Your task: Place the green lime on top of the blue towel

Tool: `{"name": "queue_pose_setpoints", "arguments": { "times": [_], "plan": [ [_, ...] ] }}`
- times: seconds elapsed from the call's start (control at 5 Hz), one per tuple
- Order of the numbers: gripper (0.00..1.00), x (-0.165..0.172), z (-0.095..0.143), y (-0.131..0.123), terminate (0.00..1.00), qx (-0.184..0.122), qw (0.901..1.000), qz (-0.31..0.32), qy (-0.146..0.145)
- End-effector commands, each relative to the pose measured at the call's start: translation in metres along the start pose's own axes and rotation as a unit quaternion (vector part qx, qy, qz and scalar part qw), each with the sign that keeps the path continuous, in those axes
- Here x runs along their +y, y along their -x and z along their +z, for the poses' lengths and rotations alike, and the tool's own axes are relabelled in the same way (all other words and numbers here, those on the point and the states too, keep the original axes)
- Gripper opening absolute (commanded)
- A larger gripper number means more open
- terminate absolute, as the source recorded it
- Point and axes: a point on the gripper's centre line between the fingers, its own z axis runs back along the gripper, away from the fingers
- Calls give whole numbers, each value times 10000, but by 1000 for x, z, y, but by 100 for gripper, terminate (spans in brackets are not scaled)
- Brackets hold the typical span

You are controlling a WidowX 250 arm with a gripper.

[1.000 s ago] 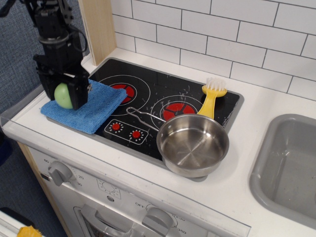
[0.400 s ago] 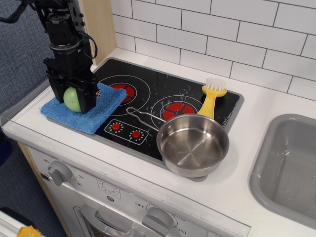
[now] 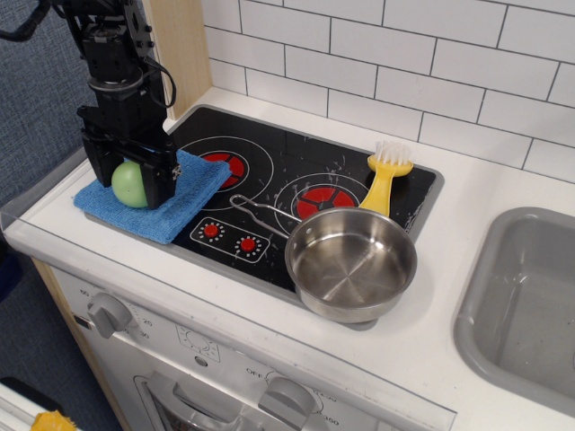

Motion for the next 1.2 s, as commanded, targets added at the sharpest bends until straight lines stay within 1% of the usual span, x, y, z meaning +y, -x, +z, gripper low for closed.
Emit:
{"name": "queue_pose_setpoints", "arguments": {
  "times": [0.0, 0.2, 0.4, 0.6, 0.8, 1.0],
  "plan": [
    [100, -3, 60, 6, 0, -81, 9993, -345, -147],
    [100, -7, 66, 6, 0, -42, 9987, -479, -161],
    [100, -10, 64, 4, 0, 2, 9982, -537, -260],
    [100, -11, 58, 1, 0, -22, 9994, -330, -91],
    [100, -11, 58, 1, 0, -22, 9994, -330, -91],
    [100, -11, 58, 1, 100, -22, 9994, -330, -91]
  ]
}}
